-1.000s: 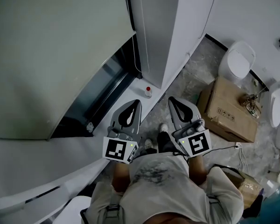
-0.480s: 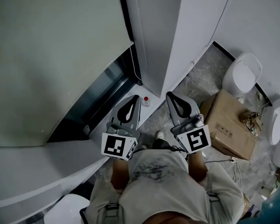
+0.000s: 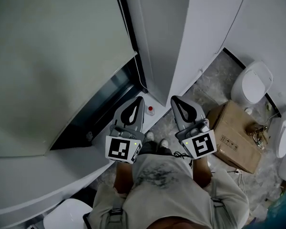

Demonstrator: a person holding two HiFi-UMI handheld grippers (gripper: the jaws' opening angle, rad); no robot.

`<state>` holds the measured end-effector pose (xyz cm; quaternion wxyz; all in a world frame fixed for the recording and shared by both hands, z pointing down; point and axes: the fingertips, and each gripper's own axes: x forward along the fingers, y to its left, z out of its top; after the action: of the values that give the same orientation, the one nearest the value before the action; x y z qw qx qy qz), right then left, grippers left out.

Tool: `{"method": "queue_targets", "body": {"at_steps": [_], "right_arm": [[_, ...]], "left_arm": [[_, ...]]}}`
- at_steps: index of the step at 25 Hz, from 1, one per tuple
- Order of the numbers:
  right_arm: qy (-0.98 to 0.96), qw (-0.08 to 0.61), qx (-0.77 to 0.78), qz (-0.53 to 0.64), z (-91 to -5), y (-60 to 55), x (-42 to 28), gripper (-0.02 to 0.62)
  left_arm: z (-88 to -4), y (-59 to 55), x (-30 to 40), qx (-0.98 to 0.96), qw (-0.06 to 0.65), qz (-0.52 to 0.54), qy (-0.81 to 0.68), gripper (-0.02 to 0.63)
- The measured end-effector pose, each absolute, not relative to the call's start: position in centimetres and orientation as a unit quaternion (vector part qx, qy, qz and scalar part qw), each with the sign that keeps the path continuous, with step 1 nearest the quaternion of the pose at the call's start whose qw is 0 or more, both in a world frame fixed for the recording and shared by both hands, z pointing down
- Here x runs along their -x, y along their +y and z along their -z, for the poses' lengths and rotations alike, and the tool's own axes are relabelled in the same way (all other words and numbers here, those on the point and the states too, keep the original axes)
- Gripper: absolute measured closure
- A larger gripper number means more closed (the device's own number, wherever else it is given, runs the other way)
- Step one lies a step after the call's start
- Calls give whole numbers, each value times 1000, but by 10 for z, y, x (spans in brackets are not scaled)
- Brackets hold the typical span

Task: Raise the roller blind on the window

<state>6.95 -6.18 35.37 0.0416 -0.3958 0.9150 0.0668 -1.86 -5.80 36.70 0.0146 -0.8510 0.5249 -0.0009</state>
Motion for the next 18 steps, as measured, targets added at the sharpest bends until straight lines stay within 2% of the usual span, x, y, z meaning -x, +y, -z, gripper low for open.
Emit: {"method": "queue_targets", "body": {"at_steps": [9, 18], "right_arm": [[906, 7, 417, -66, -362, -103, -54, 584], [897, 6, 436, -72, -359, -139, -42, 584]], "left_arm": [[-366, -118, 30, 865, 17, -3, 501, 598], [-368, -174, 38, 874, 16, 2, 486, 592]]}}
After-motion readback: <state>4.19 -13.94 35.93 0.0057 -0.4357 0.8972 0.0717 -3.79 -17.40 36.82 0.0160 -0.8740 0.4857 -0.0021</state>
